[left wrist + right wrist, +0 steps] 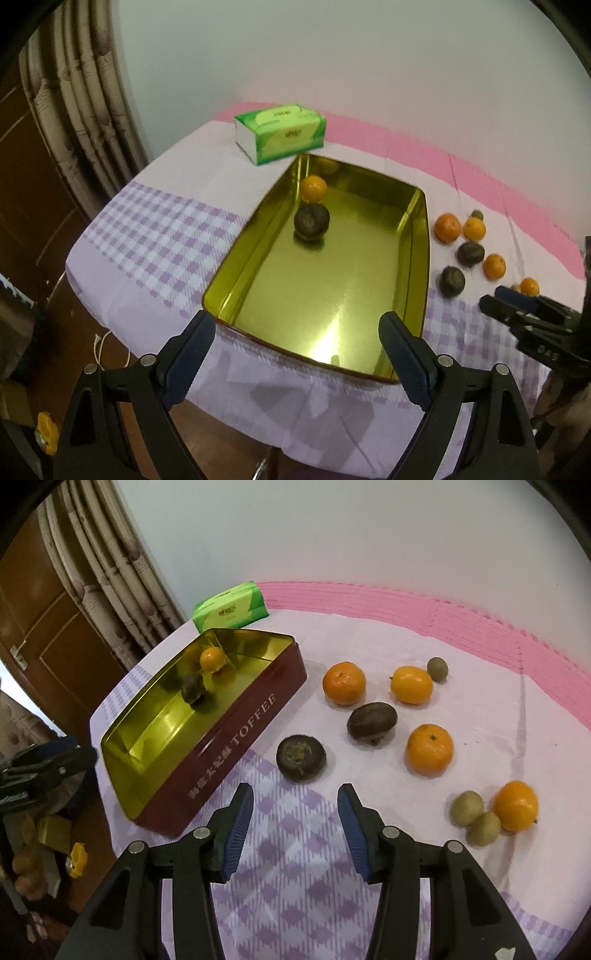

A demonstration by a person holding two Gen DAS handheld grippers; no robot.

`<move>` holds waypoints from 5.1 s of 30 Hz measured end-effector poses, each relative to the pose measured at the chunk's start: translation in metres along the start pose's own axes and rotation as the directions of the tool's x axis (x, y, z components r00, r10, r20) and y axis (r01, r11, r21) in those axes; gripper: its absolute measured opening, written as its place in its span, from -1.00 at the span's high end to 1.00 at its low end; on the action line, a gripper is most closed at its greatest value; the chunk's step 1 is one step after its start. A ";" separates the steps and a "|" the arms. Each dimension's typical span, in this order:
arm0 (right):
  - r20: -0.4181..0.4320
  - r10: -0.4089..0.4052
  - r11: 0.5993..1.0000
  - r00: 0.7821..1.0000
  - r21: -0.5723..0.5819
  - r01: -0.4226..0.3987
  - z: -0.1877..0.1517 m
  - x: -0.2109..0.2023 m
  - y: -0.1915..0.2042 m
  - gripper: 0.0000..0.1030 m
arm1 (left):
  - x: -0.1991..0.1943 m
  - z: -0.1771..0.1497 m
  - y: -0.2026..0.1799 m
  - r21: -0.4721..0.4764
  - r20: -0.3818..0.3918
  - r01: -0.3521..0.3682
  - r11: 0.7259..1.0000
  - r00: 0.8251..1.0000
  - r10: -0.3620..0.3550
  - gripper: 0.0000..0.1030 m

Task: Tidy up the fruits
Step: 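Grasp a second dark round fruit with the right gripper, then grasp an orange with the left gripper while the right gripper holds the dark fruit, then lower the orange into the gold tray and open the left gripper while right holds dark fruit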

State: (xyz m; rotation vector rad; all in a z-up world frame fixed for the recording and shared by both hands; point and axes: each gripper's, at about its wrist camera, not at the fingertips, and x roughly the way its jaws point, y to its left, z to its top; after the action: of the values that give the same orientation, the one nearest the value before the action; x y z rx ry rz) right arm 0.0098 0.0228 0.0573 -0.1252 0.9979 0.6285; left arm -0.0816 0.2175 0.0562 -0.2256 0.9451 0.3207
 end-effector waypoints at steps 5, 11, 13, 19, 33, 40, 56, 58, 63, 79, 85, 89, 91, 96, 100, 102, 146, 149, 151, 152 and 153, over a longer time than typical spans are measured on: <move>-0.028 -0.030 0.999 0.999 -0.018 0.030 0.009 0.025 0.005 0.01 | 0.004 0.000 -0.003 0.029 -0.019 -0.011 1.000 1.000 0.011 -0.74; -0.060 -0.075 0.996 0.995 -0.055 0.072 0.017 0.057 0.010 0.28 | 0.006 -0.004 -0.016 0.107 -0.012 -0.031 0.994 0.999 0.032 -0.74; -0.072 -0.070 0.995 0.995 -0.069 0.065 0.015 0.053 0.012 0.30 | 0.004 -0.005 -0.021 0.135 0.005 -0.036 0.990 0.999 0.036 -0.74; 0.009 -0.095 0.995 0.995 -0.007 0.095 -0.024 -0.020 -0.023 0.30 | 0.001 -0.012 -0.043 0.258 0.009 0.026 0.966 1.000 -0.029 -0.74; -0.005 -0.458 0.848 0.889 0.299 0.438 -0.126 -0.120 -0.211 0.30 | -0.024 0.005 -0.126 0.597 -0.003 0.218 0.772 0.963 -0.269 -0.75; 0.041 -0.451 0.848 0.892 0.331 0.414 -0.126 -0.122 -0.220 0.30 | 0.021 0.071 -0.180 0.770 -0.105 0.249 0.587 0.958 -0.268 -0.76; 0.099 -0.436 0.851 0.895 0.368 0.374 -0.126 -0.116 -0.222 0.21 | 0.149 0.098 -0.245 0.889 -0.415 0.430 0.154 0.902 -0.119 -0.48; 0.099 -0.432 0.854 0.897 0.365 0.371 -0.125 -0.116 -0.221 0.18 | 0.158 0.100 -0.249 0.878 -0.437 0.452 0.157 0.891 -0.124 -0.44; 0.095 -0.432 0.855 0.897 0.358 0.375 -0.123 -0.114 -0.220 0.09 | 0.172 0.106 -0.245 0.822 -0.520 0.540 0.182 0.841 -0.147 -0.08; 0.088 -0.439 0.854 0.894 0.350 0.385 -0.121 -0.112 -0.218 0.00 | 0.089 0.090 -0.181 0.522 -0.302 0.430 0.736 0.901 -0.311 0.18; 0.085 -0.442 0.853 0.893 0.347 0.390 -0.121 -0.111 -0.216 -0.03 | 0.036 0.064 -0.151 0.381 -0.214 0.372 0.846 0.926 -0.310 0.18; 0.081 -0.447 0.852 0.891 0.342 0.397 -0.121 -0.111 -0.215 -0.04 | 0.023 0.055 -0.137 0.310 -0.175 0.349 0.884 0.935 -0.307 0.18; 0.079 -0.450 0.851 0.890 0.340 0.400 -0.121 -0.111 -0.215 -0.04 | 0.017 0.051 -0.131 0.301 -0.151 0.318 0.899 0.947 -0.285 0.18; 0.070 -0.462 0.847 0.884 0.329 0.417 -0.119 -0.109 -0.214 -0.04 | 0.004 0.039 -0.104 0.254 -0.097 0.262 0.931 0.965 -0.245 0.18; 0.063 -0.472 0.844 0.879 0.319 0.431 -0.119 -0.108 -0.213 -0.05 | -0.003 0.034 -0.066 0.170 -0.046 0.223 0.960 0.975 -0.218 0.18; 0.057 -0.479 0.842 0.876 0.310 0.441 -0.118 -0.107 -0.211 -0.08 | 0.000 0.032 -0.046 0.125 -0.037 0.196 0.973 0.981 -0.193 0.18; 0.048 -0.494 0.835 0.868 0.303 0.459 -0.119 -0.106 -0.211 -0.14 | 0.062 0.014 0.009 0.055 -0.046 0.096 0.994 0.995 -0.093 0.18; 0.048 -0.494 0.835 0.868 0.303 0.459 -0.118 -0.105 -0.211 -0.14 | 0.063 0.014 0.007 0.063 -0.045 0.088 0.994 0.995 -0.085 0.18; 0.048 -0.494 0.835 0.868 0.303 0.459 -0.118 -0.105 -0.211 -0.14 | 0.063 0.014 0.007 0.064 -0.046 0.087 0.994 0.995 -0.084 0.18; 0.048 -0.494 0.836 0.868 0.303 0.459 -0.118 -0.106 -0.211 -0.14 | 0.063 0.014 0.007 0.064 -0.047 0.086 0.994 0.995 -0.083 0.18; 0.048 -0.494 0.835 0.868 0.303 0.459 -0.118 -0.105 -0.211 -0.14 | 0.064 0.013 0.007 0.065 -0.048 0.085 0.994 0.995 -0.082 0.18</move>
State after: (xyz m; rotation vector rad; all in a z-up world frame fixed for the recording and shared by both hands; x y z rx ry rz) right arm -0.0034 -0.2399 0.0399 -0.0770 0.8788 0.0275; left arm -0.0393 0.2394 0.0109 -0.2111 0.9871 0.2073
